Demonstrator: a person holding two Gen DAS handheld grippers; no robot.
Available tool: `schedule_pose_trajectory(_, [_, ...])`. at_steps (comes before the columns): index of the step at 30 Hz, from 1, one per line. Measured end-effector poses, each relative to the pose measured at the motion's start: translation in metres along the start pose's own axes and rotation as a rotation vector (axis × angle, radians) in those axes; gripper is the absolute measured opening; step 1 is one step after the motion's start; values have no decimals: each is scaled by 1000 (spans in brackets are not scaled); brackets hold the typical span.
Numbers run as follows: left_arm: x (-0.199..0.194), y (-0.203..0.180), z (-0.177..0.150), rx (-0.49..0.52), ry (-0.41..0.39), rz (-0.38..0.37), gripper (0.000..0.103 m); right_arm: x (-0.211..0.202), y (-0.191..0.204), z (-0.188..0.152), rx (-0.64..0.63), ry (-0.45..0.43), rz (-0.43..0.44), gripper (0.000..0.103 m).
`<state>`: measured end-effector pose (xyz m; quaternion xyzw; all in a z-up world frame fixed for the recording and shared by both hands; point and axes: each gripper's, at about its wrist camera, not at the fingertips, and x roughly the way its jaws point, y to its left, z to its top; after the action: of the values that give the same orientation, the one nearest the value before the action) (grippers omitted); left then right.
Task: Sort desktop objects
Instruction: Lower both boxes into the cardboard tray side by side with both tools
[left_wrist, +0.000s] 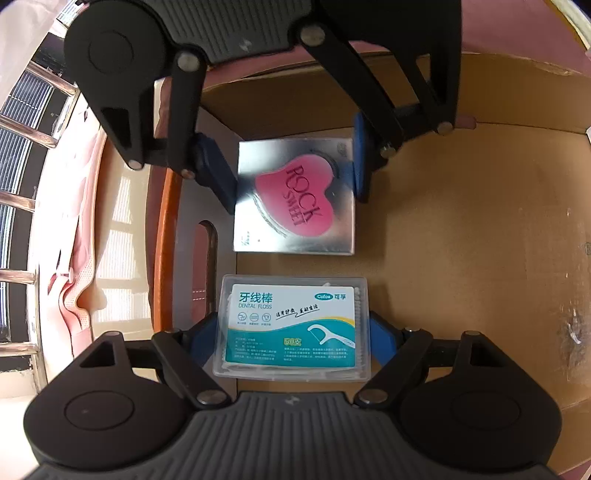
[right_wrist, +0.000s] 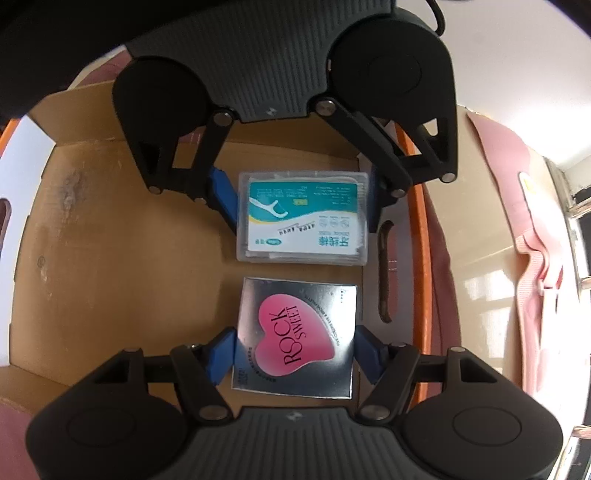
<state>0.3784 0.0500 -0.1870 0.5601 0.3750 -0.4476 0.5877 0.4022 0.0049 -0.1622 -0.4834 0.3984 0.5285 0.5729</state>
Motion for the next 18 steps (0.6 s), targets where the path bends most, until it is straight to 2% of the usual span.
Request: schedule_pose_trajectory(18, [2, 10, -4, -49, -32, -97, 82, 6, 9, -9, -4, -7, 49, 67])
